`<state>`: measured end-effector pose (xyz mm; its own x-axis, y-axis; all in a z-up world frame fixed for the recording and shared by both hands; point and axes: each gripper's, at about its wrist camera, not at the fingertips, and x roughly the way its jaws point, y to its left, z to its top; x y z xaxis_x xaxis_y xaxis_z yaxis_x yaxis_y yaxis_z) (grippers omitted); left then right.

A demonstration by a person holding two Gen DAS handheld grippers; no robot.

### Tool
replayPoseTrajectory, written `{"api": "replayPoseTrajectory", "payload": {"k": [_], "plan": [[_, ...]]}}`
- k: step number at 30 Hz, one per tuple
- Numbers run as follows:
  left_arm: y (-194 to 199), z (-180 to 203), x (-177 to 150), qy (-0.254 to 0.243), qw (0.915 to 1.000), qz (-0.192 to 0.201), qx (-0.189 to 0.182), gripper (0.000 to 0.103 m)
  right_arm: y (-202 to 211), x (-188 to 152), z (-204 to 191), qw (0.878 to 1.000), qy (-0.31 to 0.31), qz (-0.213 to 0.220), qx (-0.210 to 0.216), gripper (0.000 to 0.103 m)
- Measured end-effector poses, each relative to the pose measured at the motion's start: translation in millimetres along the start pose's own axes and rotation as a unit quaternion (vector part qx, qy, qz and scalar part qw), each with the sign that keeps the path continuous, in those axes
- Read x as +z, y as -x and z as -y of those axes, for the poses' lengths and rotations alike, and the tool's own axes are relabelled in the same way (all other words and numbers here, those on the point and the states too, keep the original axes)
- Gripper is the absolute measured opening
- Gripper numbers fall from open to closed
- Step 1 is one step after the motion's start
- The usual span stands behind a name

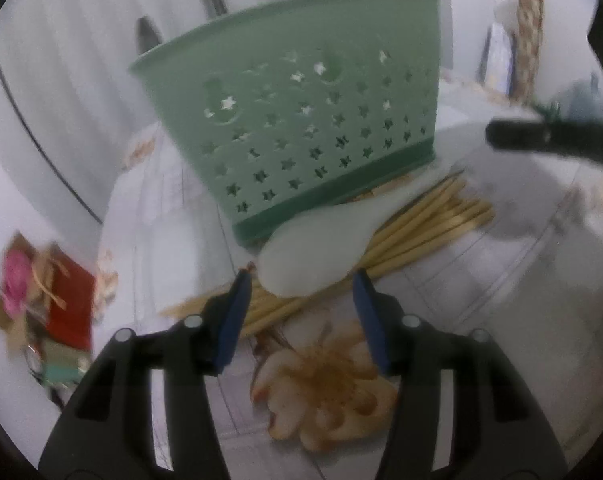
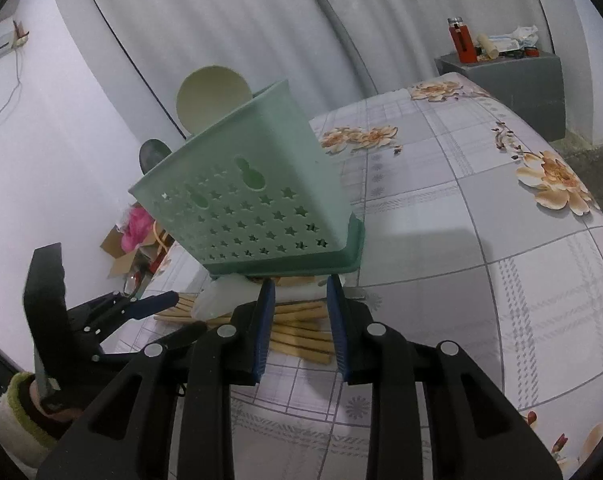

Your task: Organize utensils

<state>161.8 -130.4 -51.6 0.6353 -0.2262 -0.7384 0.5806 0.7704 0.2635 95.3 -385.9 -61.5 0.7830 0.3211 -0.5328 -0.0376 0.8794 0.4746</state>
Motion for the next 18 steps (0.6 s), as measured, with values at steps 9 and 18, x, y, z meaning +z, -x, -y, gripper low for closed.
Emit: {"api": "replayPoseTrajectory", "payload": {"k": [9,18], "plan": [[0.9,5.5,2.0,-0.026,0.9987,0.031,0.031,0.049,-1.4,-2.3,7.0,1.000,-0.010,-0.003,0.001,0.027],[5.0,-14.8,12.1,0.009,0.9979,0.061,0.022,0.031,-2.7,-3.1,6.8,1.000,-0.012,-0.006,0.003,0.027]]}}
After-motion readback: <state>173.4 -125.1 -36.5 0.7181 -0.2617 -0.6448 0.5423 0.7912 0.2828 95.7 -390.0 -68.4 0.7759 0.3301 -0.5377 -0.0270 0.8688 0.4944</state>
